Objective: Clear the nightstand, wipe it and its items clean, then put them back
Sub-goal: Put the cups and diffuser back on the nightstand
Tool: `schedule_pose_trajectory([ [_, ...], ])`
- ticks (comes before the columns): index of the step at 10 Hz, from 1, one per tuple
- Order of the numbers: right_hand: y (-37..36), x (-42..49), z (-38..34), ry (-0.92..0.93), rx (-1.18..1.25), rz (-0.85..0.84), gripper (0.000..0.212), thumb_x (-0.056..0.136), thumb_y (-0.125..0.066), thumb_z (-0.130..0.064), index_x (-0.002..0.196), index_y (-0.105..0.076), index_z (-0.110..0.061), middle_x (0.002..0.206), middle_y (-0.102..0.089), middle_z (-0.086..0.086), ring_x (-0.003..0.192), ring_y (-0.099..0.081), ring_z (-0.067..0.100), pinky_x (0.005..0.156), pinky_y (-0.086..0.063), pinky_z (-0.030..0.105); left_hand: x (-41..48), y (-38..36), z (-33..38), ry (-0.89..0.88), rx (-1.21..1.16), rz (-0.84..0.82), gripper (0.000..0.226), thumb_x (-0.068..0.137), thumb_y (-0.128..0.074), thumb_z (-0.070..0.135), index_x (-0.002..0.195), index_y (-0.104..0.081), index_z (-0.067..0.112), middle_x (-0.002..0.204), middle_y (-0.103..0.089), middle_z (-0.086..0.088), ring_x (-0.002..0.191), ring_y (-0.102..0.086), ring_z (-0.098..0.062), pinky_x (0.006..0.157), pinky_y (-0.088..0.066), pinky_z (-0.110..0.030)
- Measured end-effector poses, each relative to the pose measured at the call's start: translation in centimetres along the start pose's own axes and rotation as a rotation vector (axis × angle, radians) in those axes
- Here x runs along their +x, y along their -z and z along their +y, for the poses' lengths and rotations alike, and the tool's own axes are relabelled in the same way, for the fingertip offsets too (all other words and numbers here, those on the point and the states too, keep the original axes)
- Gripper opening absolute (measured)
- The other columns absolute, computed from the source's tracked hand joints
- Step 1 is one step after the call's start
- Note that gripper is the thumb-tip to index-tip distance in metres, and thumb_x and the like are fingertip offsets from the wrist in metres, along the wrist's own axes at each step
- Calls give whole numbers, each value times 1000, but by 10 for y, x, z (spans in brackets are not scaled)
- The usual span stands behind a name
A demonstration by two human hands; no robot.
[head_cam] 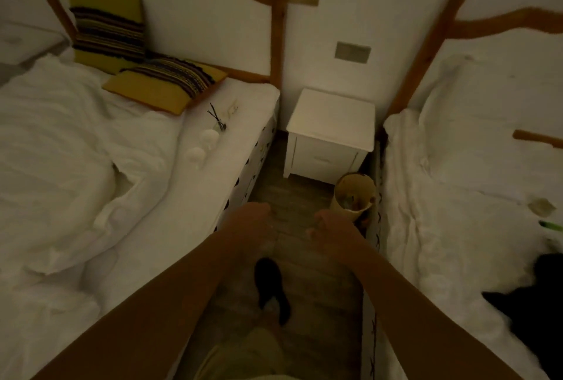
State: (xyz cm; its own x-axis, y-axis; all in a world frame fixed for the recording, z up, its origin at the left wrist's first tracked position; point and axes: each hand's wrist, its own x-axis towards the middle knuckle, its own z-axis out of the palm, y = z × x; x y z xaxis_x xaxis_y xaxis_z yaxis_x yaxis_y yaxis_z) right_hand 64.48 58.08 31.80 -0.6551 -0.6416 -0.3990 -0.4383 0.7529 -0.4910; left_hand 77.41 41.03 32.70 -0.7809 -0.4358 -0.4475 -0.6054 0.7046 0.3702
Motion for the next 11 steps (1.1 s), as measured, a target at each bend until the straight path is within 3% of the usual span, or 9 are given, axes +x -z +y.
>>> schedule_pose_trajectory([
  [2, 26, 155, -52, 132, -117, -138, 61, 98, -51, -38, 149, -30, -12, 153, -35, 11, 140, -34, 27, 115, -28, 40, 122, 42, -39, 84, -153, 82, 39, 101, -46, 28, 136, -46, 10, 140, -49, -11, 128, -47, -24, 106, -33, -29],
  [3, 35, 219, -85, 205, -127, -162, 60, 96, -55, -38, 147, -34, -15, 149, -42, 9, 136, -40, 25, 113, -33, 40, 166, 78, -58, 105, -133, 134, 44, 100, -46, 31, 140, -41, 13, 143, -46, -8, 130, -45, -22, 107, -32, -29],
  [4, 42, 282, -123, 294, -142, -250, 59, 95, -55, -40, 146, -35, -17, 149, -40, 7, 137, -38, 24, 114, -31, 43, 207, 107, -86, 226, -188, 176, 42, 96, -49, 35, 133, -44, 18, 135, -52, -5, 122, -51, -22, 101, -41, -33],
  [5, 47, 331, -151, 332, -155, -269, 57, 93, -57, -40, 143, -37, -22, 143, -46, 5, 130, -46, 24, 109, -39, 42, 234, 125, -110, 321, -216, 229, 45, 94, -52, 38, 135, -41, 21, 137, -50, -3, 126, -49, -22, 104, -40, -37],
  [7, 33, 433, -198, 549, -218, -436, 55, 91, -62, -37, 138, -40, -21, 132, -52, 6, 113, -55, 20, 94, -47, 32, 269, 132, -157, 553, -314, 268, 51, 94, -51, 42, 139, -38, 20, 141, -48, -4, 130, -46, -24, 107, -40, -40],
  [8, 10, 489, -218, 628, -246, -529, 59, 88, -66, -36, 139, -39, -19, 128, -50, 9, 112, -54, 23, 95, -50, 40, 290, 128, -178, 698, -408, 298, 54, 94, -52, 41, 141, -37, 20, 139, -50, -3, 129, -47, -22, 108, -40, -39],
  [11, -50, 643, -257, 782, -369, -711, 76, 85, -69, -37, 146, -28, -18, 137, -39, 12, 121, -48, 28, 94, -47, 42, 383, 114, -215, 1067, -691, 334, 60, 89, -64, 37, 139, -40, 14, 130, -54, -10, 119, -54, -25, 99, -46, -38],
])
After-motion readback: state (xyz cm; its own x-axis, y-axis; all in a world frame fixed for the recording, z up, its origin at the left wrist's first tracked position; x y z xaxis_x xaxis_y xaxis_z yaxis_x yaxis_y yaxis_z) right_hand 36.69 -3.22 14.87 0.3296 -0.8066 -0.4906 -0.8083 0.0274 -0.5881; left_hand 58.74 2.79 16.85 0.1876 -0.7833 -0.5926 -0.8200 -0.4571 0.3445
